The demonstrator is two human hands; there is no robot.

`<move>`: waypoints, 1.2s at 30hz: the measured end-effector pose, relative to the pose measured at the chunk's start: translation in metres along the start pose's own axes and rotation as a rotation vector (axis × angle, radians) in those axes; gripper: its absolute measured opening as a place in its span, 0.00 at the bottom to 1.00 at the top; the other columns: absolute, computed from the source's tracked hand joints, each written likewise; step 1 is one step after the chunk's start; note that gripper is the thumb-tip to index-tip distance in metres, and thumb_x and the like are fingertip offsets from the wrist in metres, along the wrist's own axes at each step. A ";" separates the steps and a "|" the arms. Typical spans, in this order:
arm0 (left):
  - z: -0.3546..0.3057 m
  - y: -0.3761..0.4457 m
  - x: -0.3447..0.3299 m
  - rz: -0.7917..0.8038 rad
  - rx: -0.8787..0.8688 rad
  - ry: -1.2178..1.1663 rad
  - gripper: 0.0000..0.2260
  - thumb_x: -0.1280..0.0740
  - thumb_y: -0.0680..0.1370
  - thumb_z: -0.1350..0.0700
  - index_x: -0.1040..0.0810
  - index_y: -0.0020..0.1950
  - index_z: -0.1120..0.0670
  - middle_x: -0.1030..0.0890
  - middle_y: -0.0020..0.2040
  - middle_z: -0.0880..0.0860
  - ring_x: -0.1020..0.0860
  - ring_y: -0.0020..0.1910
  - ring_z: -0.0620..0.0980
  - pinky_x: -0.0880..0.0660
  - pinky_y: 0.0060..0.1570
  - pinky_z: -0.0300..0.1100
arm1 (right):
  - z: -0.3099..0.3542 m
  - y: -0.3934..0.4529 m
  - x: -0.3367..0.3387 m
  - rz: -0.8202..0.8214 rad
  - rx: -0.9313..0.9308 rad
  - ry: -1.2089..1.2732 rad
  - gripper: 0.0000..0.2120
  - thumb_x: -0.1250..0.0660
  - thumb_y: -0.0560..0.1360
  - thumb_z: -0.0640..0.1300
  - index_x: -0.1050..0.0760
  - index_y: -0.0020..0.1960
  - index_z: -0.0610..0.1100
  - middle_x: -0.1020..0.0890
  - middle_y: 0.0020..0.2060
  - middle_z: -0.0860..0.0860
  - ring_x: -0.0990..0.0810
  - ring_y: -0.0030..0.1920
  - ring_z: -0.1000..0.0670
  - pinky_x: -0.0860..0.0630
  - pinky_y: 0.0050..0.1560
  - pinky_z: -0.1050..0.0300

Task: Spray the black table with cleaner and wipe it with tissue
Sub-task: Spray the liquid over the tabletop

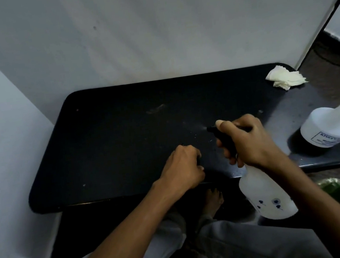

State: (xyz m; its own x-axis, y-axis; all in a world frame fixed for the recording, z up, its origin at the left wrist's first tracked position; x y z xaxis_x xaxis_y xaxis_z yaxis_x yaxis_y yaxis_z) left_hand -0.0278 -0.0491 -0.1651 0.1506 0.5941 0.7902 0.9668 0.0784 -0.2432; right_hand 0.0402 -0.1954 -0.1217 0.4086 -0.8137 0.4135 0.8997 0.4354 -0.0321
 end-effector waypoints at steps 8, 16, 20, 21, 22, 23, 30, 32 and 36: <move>-0.002 0.002 -0.001 0.025 -0.002 -0.001 0.13 0.28 0.74 0.56 0.20 0.59 0.54 0.20 0.55 0.55 0.20 0.53 0.52 0.20 0.53 0.51 | 0.002 0.002 0.003 -0.024 0.047 0.094 0.22 0.37 0.84 0.50 0.18 0.40 0.37 0.15 0.32 0.43 0.14 0.32 0.45 0.26 0.22 0.63; 0.000 0.005 -0.004 0.003 0.009 0.002 0.14 0.27 0.73 0.56 0.20 0.58 0.53 0.19 0.55 0.53 0.20 0.51 0.49 0.20 0.49 0.44 | -0.002 0.004 0.003 0.047 -0.039 0.142 0.23 0.40 0.84 0.56 0.18 0.43 0.40 0.16 0.33 0.45 0.16 0.32 0.47 0.23 0.28 0.57; 0.000 0.005 -0.004 -0.005 0.004 0.027 0.16 0.27 0.73 0.55 0.20 0.60 0.53 0.20 0.56 0.55 0.20 0.52 0.51 0.20 0.50 0.48 | -0.008 0.003 0.003 0.080 -0.120 0.264 0.21 0.42 0.85 0.51 0.19 0.49 0.37 0.13 0.45 0.39 0.12 0.45 0.47 0.19 0.30 0.50; 0.000 0.005 -0.004 -0.009 0.002 0.035 0.16 0.27 0.73 0.55 0.20 0.60 0.54 0.20 0.56 0.55 0.20 0.52 0.52 0.20 0.51 0.49 | -0.010 0.003 0.004 0.071 -0.132 0.273 0.21 0.43 0.86 0.51 0.19 0.49 0.36 0.13 0.44 0.39 0.12 0.44 0.46 0.19 0.29 0.49; 0.000 0.005 -0.004 -0.009 0.001 0.036 0.16 0.27 0.73 0.55 0.20 0.61 0.54 0.20 0.57 0.55 0.20 0.53 0.52 0.20 0.51 0.49 | -0.012 0.003 0.005 0.062 -0.141 0.275 0.21 0.43 0.85 0.51 0.19 0.49 0.36 0.13 0.42 0.40 0.12 0.43 0.44 0.19 0.30 0.46; 0.000 0.005 -0.004 -0.005 0.003 0.034 0.16 0.28 0.73 0.55 0.20 0.60 0.54 0.20 0.57 0.55 0.20 0.52 0.52 0.20 0.51 0.50 | -0.013 0.003 0.006 0.056 -0.147 0.270 0.21 0.43 0.85 0.51 0.19 0.49 0.36 0.13 0.40 0.41 0.12 0.41 0.43 0.20 0.32 0.45; 0.001 0.004 -0.003 -0.003 0.004 0.008 0.15 0.27 0.73 0.56 0.20 0.60 0.53 0.21 0.58 0.55 0.20 0.53 0.51 0.21 0.50 0.45 | -0.012 0.004 0.003 0.011 -0.091 0.123 0.25 0.41 0.81 0.60 0.19 0.42 0.40 0.17 0.29 0.46 0.19 0.27 0.47 0.26 0.24 0.58; 0.000 0.004 -0.002 -0.003 0.001 0.010 0.15 0.27 0.73 0.56 0.20 0.59 0.55 0.21 0.57 0.55 0.20 0.53 0.51 0.20 0.50 0.47 | -0.012 0.005 0.003 0.025 -0.078 0.127 0.24 0.41 0.83 0.56 0.18 0.45 0.39 0.14 0.34 0.45 0.15 0.33 0.47 0.20 0.31 0.52; -0.001 0.003 -0.002 0.019 0.000 0.013 0.15 0.27 0.73 0.56 0.20 0.59 0.56 0.20 0.54 0.55 0.20 0.51 0.52 0.19 0.51 0.50 | -0.014 0.006 0.002 0.052 -0.073 0.171 0.21 0.41 0.85 0.51 0.18 0.48 0.36 0.13 0.42 0.41 0.12 0.44 0.44 0.17 0.45 0.42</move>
State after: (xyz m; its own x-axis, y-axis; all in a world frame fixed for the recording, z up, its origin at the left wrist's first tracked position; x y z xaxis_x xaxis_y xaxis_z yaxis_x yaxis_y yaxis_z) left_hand -0.0247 -0.0506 -0.1671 0.1717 0.5850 0.7926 0.9636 0.0675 -0.2585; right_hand 0.0485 -0.1996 -0.1334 0.4694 -0.8470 0.2493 0.8829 0.4547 -0.1175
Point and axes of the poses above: each hand's wrist, its own y-axis towards the middle knuckle, its own x-axis out of the back of the hand, z = x × y, the point moved 5 cm from there along y, towards the middle knuckle
